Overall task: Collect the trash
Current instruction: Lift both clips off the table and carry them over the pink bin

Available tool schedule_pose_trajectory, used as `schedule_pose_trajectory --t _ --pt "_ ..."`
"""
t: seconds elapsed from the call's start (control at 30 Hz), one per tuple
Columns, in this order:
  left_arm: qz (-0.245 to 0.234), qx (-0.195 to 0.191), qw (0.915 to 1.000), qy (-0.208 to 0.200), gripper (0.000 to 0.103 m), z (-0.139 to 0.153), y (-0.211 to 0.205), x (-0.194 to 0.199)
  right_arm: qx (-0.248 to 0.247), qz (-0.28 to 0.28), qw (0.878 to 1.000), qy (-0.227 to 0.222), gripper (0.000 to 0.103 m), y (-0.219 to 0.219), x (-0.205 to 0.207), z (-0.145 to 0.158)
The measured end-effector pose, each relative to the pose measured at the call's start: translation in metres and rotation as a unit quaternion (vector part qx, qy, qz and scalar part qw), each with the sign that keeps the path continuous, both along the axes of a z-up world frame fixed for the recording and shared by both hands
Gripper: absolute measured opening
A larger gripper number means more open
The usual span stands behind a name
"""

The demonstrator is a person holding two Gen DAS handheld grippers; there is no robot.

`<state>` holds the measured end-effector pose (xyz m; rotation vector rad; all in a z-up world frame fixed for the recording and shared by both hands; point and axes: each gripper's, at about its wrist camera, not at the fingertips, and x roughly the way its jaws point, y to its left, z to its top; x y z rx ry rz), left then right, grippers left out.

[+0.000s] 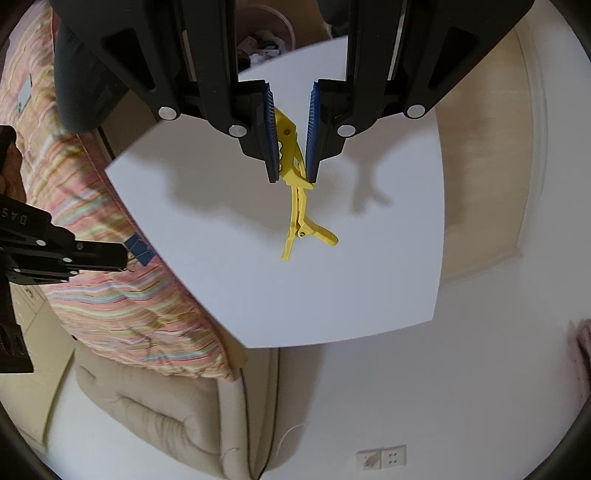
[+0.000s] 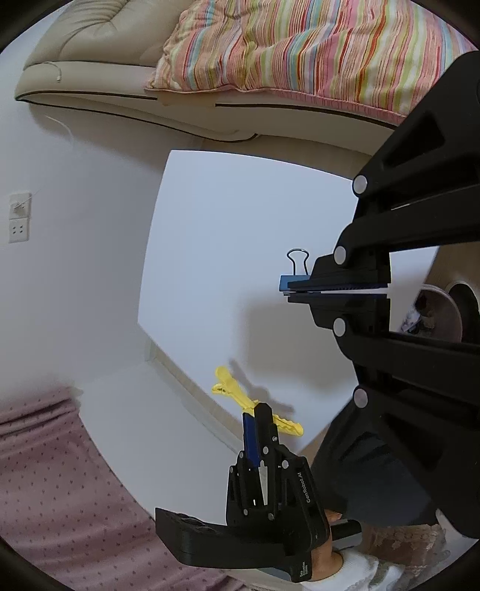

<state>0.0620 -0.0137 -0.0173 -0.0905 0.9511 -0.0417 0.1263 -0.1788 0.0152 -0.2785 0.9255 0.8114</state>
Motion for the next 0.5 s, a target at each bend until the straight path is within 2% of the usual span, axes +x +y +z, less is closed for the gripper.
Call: schedule_pose_trajectory --t 0.33,0.5 --pt "-0.032 -0.004 0.9988 -0.035 0.015 0.022 -0.016 -0.047 0.019 0.019 1.0 -0.016 0.001 -0.011 -0.058 0.013" --pt "-0.044 -0.006 0.9981 -0.042 0.015 0.022 -0.024 -0.071 0.026 0.025 0.999 -0.015 0.001 -0.017 -0.085 0.013"
